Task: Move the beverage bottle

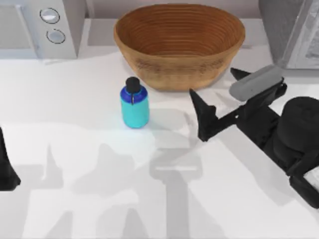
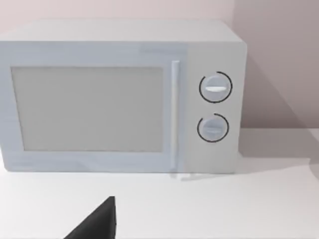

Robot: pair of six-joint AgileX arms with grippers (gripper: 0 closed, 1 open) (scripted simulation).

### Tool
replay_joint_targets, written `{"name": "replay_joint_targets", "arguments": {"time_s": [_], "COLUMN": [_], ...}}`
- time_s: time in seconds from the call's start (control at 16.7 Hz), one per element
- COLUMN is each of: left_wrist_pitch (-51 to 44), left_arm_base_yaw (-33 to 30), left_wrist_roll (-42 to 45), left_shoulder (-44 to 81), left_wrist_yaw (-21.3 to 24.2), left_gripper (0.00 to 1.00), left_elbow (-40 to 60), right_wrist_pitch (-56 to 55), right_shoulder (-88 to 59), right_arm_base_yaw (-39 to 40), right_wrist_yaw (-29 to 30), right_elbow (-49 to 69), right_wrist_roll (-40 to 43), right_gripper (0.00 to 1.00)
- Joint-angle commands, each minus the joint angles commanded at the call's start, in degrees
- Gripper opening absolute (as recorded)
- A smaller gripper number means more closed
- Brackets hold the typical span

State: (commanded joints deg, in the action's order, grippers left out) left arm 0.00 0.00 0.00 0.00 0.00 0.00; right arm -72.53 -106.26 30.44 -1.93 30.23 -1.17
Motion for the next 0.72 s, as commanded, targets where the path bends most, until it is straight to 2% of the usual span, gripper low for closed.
{"name": "replay_joint_targets", "arguments": {"time_s": [0.36, 0.72], "left_wrist_pitch": [0.00, 0.00], "left_arm_base_yaw": [0.00, 0.00], "left_wrist_roll": [0.00, 0.00], "left_shoulder": [0.00, 0.00], "left_wrist_yaw": [0.00, 0.00], "left_gripper": [1.00, 1.00], "left_elbow": [0.00, 0.00], "right_wrist_pitch": [-18.25, -24.51], "right_shoulder": [-24.61, -32.14], "right_arm_base_yaw": [7.37, 9.73], "right_wrist_yaw": [-0.56, -0.73], "right_elbow": [8.19, 11.23], "right_wrist_roll": [0.38, 0.65], "right_gripper": [1.00, 1.00]}}
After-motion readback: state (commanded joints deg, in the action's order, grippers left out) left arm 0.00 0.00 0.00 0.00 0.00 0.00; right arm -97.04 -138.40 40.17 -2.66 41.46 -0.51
